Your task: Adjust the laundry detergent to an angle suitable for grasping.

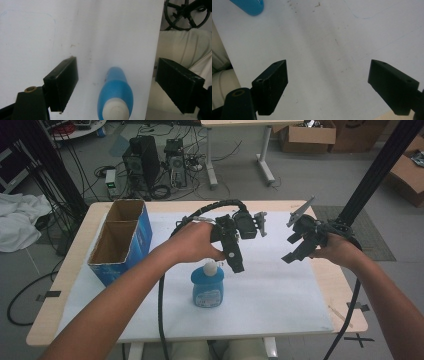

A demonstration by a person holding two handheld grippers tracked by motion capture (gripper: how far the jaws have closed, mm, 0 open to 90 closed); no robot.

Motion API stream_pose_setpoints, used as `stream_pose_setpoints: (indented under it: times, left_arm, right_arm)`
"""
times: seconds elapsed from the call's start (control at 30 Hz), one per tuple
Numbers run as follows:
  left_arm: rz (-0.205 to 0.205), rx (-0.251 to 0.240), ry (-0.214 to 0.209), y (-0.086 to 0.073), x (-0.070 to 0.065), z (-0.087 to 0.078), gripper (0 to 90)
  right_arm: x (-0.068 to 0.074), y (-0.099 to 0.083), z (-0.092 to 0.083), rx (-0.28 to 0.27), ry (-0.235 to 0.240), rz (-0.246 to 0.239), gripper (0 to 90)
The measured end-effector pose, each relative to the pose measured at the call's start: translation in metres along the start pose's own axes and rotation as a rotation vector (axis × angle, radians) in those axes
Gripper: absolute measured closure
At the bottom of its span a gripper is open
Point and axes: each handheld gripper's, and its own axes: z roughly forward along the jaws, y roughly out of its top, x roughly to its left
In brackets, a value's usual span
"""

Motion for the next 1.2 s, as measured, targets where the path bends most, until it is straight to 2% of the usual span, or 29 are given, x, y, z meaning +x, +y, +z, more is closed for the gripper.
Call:
stream_pose_setpoints:
  times: [0.53,0.77,0.97,1.2]
  left_arm:
    - [-0.007,-0.013,0.004,-0.004,-0.001,-0.005,19.2]
    - [-0.001,-0.018,0.008,-0.010,-0.001,-0.008,19.1]
    - [-0.015,-0.012,0.007,-0.016,-0.001,-0.010,19.0]
    - [0.006,-0.014,0.011,-0.021,-0.002,-0.010,18.9]
  right_arm:
    - [0.003,0.003,-0.002,0.003,-0.001,-0.013,16.4]
    - [0.004,0.005,-0.001,0.007,-0.002,-0.017,16.4]
    - [0.005,0.005,-0.003,0.008,-0.005,-0.013,16.4]
    - [0.006,0.003,-0.004,0.004,-0.006,-0.014,16.4]
